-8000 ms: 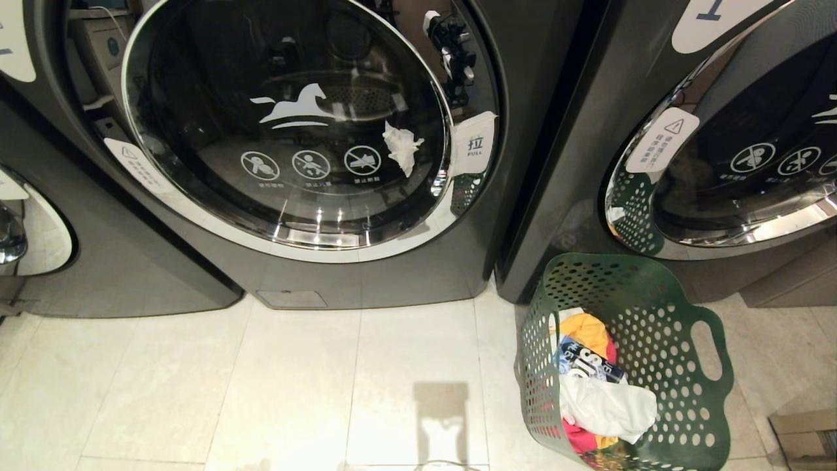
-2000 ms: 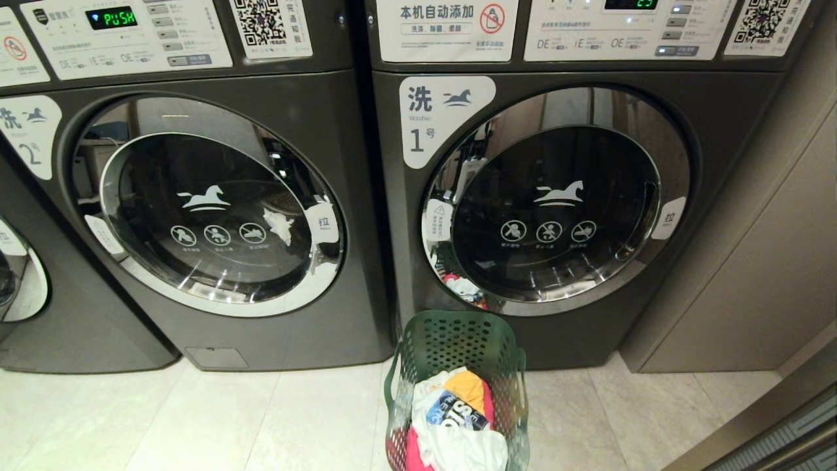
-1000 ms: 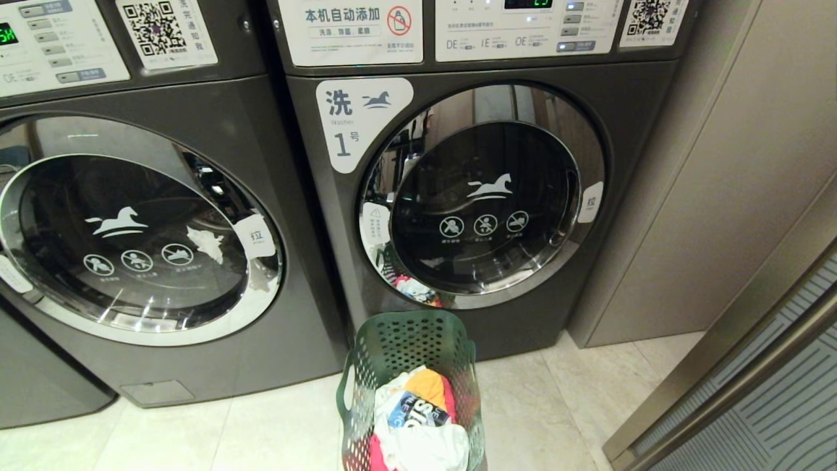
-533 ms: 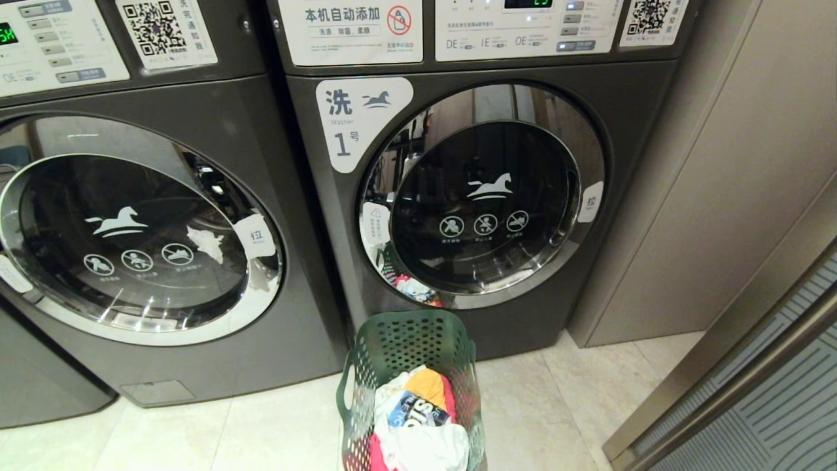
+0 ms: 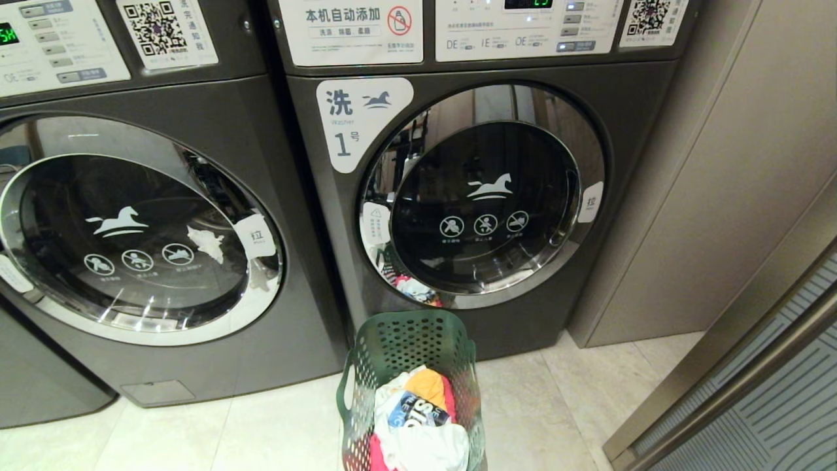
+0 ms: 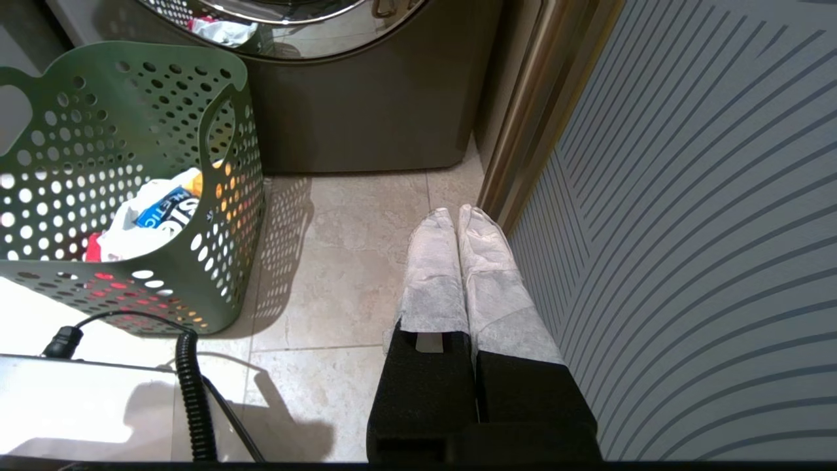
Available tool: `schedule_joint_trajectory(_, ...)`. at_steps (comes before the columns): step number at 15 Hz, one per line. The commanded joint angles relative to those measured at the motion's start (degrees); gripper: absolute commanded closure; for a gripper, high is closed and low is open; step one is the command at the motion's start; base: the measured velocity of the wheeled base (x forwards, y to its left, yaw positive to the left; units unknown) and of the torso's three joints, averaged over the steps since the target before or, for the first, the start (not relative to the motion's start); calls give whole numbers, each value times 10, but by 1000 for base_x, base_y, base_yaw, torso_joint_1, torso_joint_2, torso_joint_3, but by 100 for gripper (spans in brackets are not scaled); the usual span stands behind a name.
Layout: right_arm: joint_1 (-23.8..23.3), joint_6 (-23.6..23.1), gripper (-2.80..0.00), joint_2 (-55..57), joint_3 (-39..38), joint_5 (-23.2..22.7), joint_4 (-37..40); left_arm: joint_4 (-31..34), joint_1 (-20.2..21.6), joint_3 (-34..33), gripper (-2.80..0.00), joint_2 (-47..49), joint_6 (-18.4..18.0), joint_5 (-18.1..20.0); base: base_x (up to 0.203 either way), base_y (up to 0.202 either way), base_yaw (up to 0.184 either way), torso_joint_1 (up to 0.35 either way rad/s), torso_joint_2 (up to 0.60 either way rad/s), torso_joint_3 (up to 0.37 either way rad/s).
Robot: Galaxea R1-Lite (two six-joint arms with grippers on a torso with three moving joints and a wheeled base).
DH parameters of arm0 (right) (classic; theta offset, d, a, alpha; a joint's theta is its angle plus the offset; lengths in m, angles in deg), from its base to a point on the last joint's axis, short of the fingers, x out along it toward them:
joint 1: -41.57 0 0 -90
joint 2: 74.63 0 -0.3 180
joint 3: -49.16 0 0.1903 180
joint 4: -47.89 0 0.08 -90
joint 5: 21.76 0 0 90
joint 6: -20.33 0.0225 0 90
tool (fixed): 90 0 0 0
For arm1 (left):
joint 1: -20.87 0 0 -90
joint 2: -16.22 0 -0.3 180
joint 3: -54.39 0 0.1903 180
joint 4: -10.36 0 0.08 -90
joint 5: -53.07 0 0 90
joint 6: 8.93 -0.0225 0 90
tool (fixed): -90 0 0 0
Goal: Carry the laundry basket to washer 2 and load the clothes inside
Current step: Open the lid of the washing machine
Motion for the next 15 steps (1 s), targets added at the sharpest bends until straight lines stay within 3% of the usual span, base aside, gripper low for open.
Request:
schedule_joint_trajectory(1, 0, -1, 0, 1, 0, 0, 1, 9, -4, 72, 0, 175, 30, -3, 0, 0, 0, 0, 0, 0)
schedule_joint_trajectory(4, 0, -1, 0, 1, 0, 0, 1, -9, -6, 110, 0, 369, 119, -8, 0, 0, 0, 0, 0, 0)
schedule_joint_trajectory(6, 0, -1, 0, 1, 0, 0, 0, -62, 2, 113, 0, 474, 161, 1, 0, 0, 0, 0, 0, 0)
schedule_joint_trajectory(7, 0, -1, 0, 1, 0, 0, 0, -92, 10, 111, -171, 513, 167, 7, 0, 0, 0, 0, 0, 0)
schedule_joint_trajectory(8, 0, -1, 0, 1, 0, 0, 1, -131, 29, 104, -280, 550, 164, 17, 0, 0, 0, 0, 0, 0)
schedule_joint_trajectory(9, 0, -1, 0, 1, 0, -1, 0, -171, 52, 98, -280, 587, 157, 41, 0, 0, 0, 0, 0, 0)
schedule_joint_trajectory(11, 0, -1, 0, 1, 0, 0, 1, -270, 97, 83, -280, 662, 145, 149, 0, 0, 0, 0, 0, 0)
schedule_joint_trajectory(13, 0, -1, 0, 1, 0, 0, 0, -425, 151, 60, -280, 745, 110, 263, 0, 0, 0, 0, 0, 0)
schedule_joint_trajectory(15, 0, -1, 0, 1, 0, 0, 0, -573, 183, 30, -280, 816, 67, 351, 0, 0, 0, 0, 0, 0)
